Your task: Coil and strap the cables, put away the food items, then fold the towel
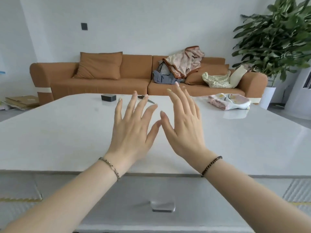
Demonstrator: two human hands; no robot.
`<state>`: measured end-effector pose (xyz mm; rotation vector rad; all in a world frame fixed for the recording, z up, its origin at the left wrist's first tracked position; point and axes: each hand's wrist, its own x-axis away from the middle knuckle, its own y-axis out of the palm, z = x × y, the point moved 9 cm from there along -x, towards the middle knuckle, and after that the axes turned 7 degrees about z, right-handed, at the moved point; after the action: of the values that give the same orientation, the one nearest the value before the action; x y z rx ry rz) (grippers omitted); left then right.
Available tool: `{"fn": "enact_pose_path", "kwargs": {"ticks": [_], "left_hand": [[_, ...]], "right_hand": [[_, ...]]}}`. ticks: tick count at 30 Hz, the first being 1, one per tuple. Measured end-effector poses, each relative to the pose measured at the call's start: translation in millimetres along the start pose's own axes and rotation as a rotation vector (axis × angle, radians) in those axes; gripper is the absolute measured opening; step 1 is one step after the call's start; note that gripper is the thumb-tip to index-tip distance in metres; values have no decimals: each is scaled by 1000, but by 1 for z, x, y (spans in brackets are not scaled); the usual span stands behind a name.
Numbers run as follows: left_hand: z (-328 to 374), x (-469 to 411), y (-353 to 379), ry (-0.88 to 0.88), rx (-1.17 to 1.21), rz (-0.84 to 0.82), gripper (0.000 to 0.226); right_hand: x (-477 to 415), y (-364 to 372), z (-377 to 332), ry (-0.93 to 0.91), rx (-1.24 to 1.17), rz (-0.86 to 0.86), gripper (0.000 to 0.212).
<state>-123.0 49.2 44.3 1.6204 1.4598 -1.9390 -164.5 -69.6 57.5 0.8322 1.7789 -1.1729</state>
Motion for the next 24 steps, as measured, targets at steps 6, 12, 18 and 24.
{"fn": "enact_pose_path", "kwargs": {"ticks": [6,12,18,24], "left_hand": [[-46,-65,64,169,-141,23,65],[-75,-94,101,177,-156,133,73],[-111,-172,98,-17,1,216,74],[-139,-289,44,-114,4,190,77]], "right_hand": [[-70,71,35,-65,-111,-124,57],[-111,109,46,-150,-15,-61,60],[-195,113,52,-121,161,-75,65],[-307,78,31,-82,235,-143,68]]}}
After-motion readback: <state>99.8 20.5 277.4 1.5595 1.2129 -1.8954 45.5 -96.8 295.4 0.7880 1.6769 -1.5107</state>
